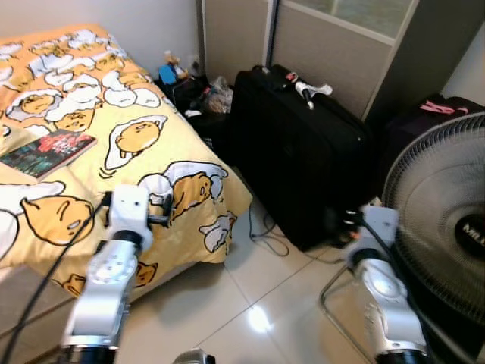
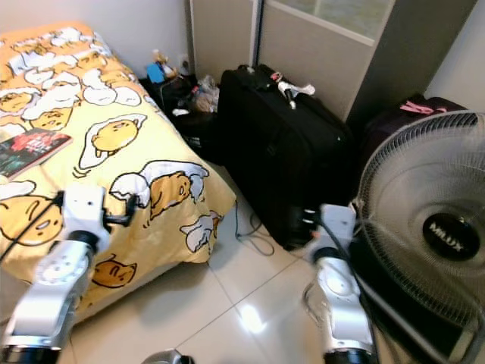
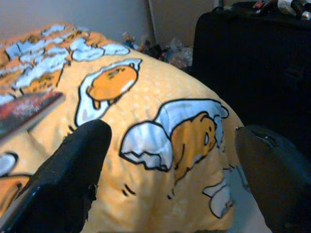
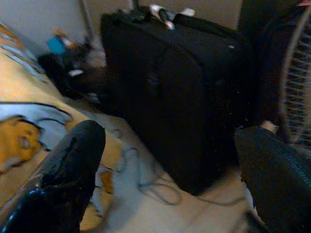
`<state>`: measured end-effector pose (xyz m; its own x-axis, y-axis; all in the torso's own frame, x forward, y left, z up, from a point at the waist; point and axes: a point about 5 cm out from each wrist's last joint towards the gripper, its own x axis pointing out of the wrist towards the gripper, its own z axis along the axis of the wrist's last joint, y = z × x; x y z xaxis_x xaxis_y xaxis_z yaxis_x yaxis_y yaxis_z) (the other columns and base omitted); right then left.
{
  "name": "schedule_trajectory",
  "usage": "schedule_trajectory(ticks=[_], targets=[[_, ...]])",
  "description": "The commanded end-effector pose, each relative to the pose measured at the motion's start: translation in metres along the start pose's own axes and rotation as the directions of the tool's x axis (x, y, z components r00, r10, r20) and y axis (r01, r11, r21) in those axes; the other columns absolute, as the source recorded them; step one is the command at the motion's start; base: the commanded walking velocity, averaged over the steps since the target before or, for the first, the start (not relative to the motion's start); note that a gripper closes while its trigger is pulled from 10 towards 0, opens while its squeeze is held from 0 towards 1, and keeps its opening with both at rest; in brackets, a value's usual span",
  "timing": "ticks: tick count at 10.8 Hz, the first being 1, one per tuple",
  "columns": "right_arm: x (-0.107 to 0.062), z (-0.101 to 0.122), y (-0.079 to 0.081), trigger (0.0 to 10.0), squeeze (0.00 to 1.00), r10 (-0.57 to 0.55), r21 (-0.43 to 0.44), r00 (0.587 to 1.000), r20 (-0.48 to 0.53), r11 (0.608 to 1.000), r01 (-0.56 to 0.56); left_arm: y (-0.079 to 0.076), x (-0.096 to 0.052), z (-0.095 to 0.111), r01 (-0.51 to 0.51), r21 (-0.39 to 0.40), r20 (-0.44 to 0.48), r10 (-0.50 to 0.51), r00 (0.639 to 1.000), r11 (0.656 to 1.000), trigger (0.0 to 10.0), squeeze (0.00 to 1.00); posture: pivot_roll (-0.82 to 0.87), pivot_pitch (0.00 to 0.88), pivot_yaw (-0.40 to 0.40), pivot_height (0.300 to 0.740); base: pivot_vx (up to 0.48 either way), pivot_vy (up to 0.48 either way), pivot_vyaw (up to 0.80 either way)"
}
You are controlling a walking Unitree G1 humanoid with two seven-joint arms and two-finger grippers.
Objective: Clean up the room
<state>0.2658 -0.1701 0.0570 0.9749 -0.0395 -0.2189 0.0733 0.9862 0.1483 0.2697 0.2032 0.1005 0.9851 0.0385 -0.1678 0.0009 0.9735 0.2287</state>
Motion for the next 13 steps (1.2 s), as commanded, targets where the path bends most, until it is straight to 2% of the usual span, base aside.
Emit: schedule_trajectory(ticks=[1, 2, 4, 8, 10, 13], targets=[[0.0, 0.007, -0.006, 10.0, 0.0, -0.001, 0.028, 1.0, 0.029, 1.0, 0.0, -0.006, 0.0, 0.006, 0.024, 0.001, 0.018, -0.024, 1.0, 1.0, 10.0, 0.0, -0.06, 0.0, 0.012, 0.74, 0.0, 0.33, 0.0], [0.002, 0.007, -0.001, 10.0, 0.0, 0.038, 0.006, 0.999, 0.026, 0.999, -0.038, -0.008, 0.001, 0.007, 0.031, 0.0, 0.019, -0.031, 0.999, 1.0, 10.0, 0.0, -0.06, 0.0, 0.012, 0.74, 0.0, 0.345, 0.0], [0.004, 0.013, 0.002, 10.0, 0.0, 0.082, -0.109, 0.996, 0.039, 0.991, -0.078, -0.011, 0.004, 0.007, 0.034, -0.019, 0.011, -0.034, 0.999, 0.999, 10.0, 0.0, -0.08, 0.0, 0.016, 0.74, 0.0, 0.362, 0.0], [0.004, 0.012, 0.004, 10.0, 0.0, 0.127, -0.064, 0.992, -0.001, 0.99, -0.127, -0.012, 0.005, 0.007, 0.022, -0.027, 0.002, -0.022, 1.0, 0.999, 10.0, 0.0, -0.09, 0.0, 0.01, 0.74, 0.0, 0.363, 0.0], [0.004, 0.014, 0.006, 10.0, 0.0, 0.138, -0.13, 0.99, 0.008, 0.982, -0.136, -0.013, 0.006, 0.006, 0.017, -0.033, -0.001, -0.017, 1.0, 0.999, 10.0, 0.0, -0.09, 0.0, 0.012, 0.74, 0.0, 0.369, 0.0], [0.006, 0.015, 0.001, 10.0, 0.0, 0.122, -0.123, 0.993, 0.0, 0.985, -0.121, -0.014, 0.007, 0.005, 0.017, -0.04, -0.005, -0.017, 1.0, 0.999, 10.0, 0.0, -0.09, 0.0, 0.01, 0.74, 0.0, 0.365, 0.0]])
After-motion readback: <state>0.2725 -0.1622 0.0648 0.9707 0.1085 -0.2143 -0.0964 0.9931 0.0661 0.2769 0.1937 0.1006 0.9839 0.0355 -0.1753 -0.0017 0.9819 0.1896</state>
